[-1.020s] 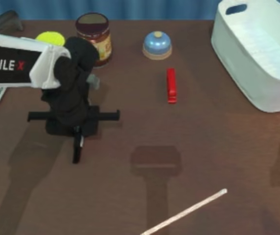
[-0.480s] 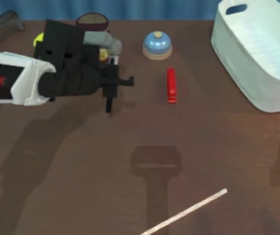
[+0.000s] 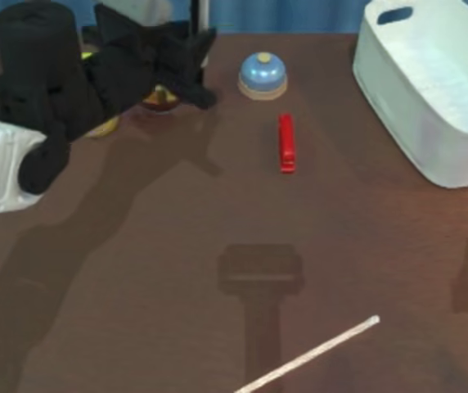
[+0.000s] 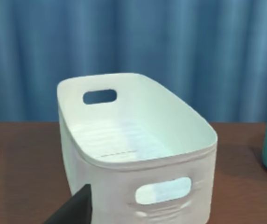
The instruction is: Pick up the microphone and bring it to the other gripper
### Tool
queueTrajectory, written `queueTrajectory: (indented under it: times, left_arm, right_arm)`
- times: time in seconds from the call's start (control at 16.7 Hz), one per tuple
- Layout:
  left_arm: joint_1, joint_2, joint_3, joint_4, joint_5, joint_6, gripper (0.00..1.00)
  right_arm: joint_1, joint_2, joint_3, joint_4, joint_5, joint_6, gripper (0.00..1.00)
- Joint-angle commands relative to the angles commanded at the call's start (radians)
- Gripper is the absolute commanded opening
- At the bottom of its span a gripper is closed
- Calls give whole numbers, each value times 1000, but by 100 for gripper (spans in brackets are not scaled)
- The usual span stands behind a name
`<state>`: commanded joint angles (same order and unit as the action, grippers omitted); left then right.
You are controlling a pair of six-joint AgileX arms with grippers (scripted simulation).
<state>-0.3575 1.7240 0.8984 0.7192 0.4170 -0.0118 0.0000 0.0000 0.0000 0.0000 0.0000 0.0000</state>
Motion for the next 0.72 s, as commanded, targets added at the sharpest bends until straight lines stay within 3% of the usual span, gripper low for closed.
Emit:
queueTrajectory:
  times: [0.18, 0.48, 0.6, 0.72]
  left_arm:
    - [5, -44, -26, 76, 32, 28, 0]
    - [0, -43, -22, 78, 31, 30, 0]
    - [-15, -52, -27, 77, 15, 29, 0]
    - [-59, -81, -39, 74, -35, 28, 0]
  right_arm:
    - [0, 0, 0, 0, 0, 0, 100]
    - [0, 0, 0, 0, 0, 0, 100]
    - [0, 0, 0, 0, 0, 0, 100]
    - [0, 0, 0, 0, 0, 0, 100]
